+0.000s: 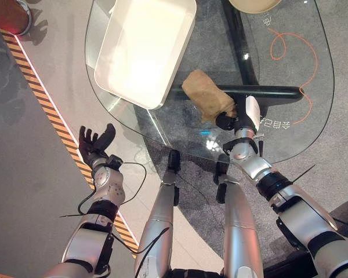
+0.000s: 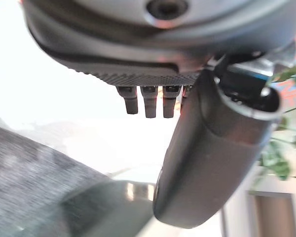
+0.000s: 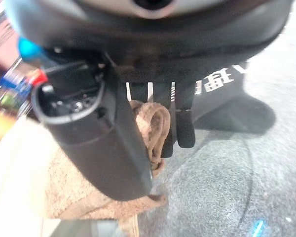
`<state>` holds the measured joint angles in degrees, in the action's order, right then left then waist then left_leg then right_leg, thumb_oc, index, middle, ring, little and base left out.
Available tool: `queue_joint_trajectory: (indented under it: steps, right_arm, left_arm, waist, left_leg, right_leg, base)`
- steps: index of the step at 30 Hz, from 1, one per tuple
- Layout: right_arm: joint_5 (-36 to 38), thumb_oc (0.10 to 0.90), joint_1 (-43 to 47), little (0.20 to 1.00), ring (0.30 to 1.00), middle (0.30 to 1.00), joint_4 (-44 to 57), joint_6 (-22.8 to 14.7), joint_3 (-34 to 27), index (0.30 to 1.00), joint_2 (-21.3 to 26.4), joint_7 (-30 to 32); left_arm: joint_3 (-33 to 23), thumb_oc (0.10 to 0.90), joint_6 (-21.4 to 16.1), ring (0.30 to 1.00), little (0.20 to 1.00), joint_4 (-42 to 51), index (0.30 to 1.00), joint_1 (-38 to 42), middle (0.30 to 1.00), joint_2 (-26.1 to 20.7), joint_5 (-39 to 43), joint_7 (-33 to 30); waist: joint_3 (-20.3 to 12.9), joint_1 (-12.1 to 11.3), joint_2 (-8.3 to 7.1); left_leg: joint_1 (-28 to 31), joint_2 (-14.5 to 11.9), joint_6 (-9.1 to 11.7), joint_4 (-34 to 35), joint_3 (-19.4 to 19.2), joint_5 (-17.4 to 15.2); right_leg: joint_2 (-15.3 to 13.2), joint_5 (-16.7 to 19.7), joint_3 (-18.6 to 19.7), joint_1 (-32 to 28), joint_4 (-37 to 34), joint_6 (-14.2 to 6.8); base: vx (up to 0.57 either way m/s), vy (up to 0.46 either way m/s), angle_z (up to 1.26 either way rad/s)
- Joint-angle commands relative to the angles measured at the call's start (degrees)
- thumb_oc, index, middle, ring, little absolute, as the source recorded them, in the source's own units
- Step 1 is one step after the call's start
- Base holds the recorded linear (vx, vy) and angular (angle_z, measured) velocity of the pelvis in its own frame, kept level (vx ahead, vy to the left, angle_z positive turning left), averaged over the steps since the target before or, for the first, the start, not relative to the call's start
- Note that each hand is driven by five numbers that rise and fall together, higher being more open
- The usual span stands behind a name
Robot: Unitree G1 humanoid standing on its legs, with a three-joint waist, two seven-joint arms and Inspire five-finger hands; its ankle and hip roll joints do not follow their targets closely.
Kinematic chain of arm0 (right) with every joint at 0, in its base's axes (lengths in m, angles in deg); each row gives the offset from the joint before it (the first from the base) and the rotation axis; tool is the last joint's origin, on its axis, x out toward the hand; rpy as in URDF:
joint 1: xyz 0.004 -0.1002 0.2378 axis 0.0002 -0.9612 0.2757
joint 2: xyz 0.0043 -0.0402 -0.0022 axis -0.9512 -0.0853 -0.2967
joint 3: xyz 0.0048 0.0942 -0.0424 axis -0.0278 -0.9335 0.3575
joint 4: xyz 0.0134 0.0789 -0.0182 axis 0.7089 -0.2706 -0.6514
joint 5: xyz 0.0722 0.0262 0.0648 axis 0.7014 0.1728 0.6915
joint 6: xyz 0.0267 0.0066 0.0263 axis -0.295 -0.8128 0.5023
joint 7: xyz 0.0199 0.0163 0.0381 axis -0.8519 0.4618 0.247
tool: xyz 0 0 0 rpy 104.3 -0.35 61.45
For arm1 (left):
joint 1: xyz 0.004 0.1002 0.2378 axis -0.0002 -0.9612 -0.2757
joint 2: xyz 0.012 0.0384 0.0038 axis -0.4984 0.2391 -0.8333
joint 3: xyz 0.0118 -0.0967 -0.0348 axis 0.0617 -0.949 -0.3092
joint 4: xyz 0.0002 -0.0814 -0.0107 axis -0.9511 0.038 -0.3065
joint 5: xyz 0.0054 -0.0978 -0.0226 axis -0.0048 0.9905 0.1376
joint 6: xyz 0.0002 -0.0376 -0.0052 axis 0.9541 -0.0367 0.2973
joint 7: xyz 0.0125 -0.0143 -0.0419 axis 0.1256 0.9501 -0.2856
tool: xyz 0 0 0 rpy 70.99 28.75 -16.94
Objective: Wipe the table with a cloth and put it in the basket.
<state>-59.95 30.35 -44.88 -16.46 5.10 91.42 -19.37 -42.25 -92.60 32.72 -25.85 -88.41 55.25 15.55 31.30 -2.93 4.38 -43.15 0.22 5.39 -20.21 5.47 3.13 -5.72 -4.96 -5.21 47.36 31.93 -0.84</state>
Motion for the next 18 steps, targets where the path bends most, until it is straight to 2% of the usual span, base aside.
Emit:
queue_joint_trajectory:
  steps: [1, 2, 10, 16, 18]
  right_arm:
    - [1.2, 0.100, -0.5, 0.200, 0.300, 0.300, 5.7, -6.1, -4.9, 0.300, 3.0, 7.0]
    - [0.5, 0.100, -2.7, 0.200, 0.300, 0.300, 9.6, -7.5, -7.7, 0.300, 3.5, 7.7]
    - [-4.0, 0.100, -7.4, 0.200, 0.300, 0.300, 21.2, -9.9, -14.1, 0.300, 2.4, 8.3]
    - [-6.6, 0.100, -9.1, 0.200, 0.300, 0.300, 27.9, -11.1, -16.3, 0.300, 1.0, 7.3]
    - [-8.3, 0.100, -10.0, 0.200, 0.300, 0.300, 31.1, -11.9, -16.9, 0.300, 0.1, 6.4]
  left_arm:
    - [-4.5, 0.800, -7.8, 0.900, 0.900, 4.2, 0.900, -0.8, 0.900, -4.8, -3.5, -1.7]
    - [-4.3, 0.800, -8.4, 0.900, 0.900, 10.2, 0.900, -1.3, 0.900, -4.3, -6.1, -1.7]
    - [-3.9, 0.800, -8.2, 0.900, 0.900, 24.5, 0.900, -4.1, 0.900, -0.7, -9.1, 4.4]
    - [-3.1, 0.800, -4.9, 0.900, 0.900, 31.8, 0.900, -5.3, 0.900, 0.5, -7.2, 10.7]
    - [-2.4, 0.800, -1.8, 0.900, 0.900, 34.2, 0.900, -5.4, 0.900, 0.7, -5.1, 14.3]
  waist:
    - [-1.5, 1.0, -0.36]
    - [-1.5, 1.2, -0.51]
    - [-1.5, 1.4, -1.06]
    - [-1.5, 1.8, -1.29]
    - [-1.5, 2.1, -1.39]
  left_leg:
    - [0.4, 2.8, -3.9, -4.3, -5.5, -4.3]
    - [0.2, 2.9, -4.1, -4.4, -5.4, -4.4]
    - [0.1, 3.1, -4.7, -4.4, -5.1, -4.9]
    - [0.4, 3.0, -4.9, -3.9, -5.3, -4.8]
    - [0.7, 2.9, -5.0, -3.8, -5.6, -4.8]
  right_leg:
    - [4.0, -1.3, -0.6, -2.0, -0.8, 0.3]
    - [4.1, -1.2, -0.5, -1.7, -0.7, 0.1]
    - [4.6, -1.2, -0.3, -1.6, -0.5, -0.3]
    - [5.0, -1.1, 0.0, -2.0, -0.8, -0.3]
    - [5.2, -1.0, 0.1, -2.2, -0.8, -0.4]
  base:
    - [0.00, 0.000, 0.00]
    - [0.00, 0.000, 0.00]
    - [0.00, -0.003, 0.00]
    - [0.00, 0.001, -0.01]
    - [0.00, 0.000, 0.00]
